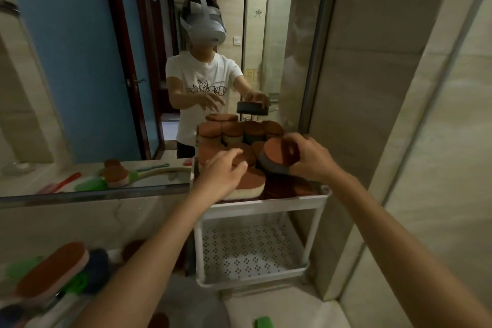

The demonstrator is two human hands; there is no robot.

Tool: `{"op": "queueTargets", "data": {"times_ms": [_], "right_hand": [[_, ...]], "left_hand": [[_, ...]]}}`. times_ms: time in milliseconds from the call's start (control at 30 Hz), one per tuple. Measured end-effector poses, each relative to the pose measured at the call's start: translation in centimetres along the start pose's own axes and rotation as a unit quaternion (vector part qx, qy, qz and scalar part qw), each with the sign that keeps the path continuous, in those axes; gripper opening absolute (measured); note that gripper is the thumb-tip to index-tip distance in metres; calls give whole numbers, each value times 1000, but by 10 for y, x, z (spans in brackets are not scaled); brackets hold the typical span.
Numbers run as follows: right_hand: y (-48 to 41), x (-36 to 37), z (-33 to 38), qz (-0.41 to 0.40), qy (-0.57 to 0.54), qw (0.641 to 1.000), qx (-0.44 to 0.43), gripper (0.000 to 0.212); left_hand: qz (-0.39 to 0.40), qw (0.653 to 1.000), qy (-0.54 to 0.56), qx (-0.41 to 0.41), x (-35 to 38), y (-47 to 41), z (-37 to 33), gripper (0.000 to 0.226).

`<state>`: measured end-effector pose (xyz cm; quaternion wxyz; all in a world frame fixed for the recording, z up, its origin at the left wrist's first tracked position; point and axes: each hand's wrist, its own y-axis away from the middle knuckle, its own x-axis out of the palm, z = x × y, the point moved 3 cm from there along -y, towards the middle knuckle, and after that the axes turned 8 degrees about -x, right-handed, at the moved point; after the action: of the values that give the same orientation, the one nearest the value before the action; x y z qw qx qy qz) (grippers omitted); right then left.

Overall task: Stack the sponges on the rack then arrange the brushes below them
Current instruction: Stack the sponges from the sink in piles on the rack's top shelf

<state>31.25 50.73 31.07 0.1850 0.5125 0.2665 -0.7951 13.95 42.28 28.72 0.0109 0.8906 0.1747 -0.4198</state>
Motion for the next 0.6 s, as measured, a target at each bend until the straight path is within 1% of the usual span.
{"op": "queueTargets", "data": {"times_ms": [67,167,367,533,600], "right_hand": [[4,9,-9,22,5,1000,7,66],[8,18,-12,44,8,999,3,64],[10,28,-14,51,12,999,2,62],[11,35,-11,60,37,997,-1,61],[13,39,-8,51,56,997,-2,61]], "left_hand": [[24,996,-83,19,12,3,6,46],[43,988,-146,32,22,5,10,46],[33,988,-144,43,27,8,14,44],[25,989,-141,45,29,9,16,44],[24,989,-139,42,29,9,16,44]]}}
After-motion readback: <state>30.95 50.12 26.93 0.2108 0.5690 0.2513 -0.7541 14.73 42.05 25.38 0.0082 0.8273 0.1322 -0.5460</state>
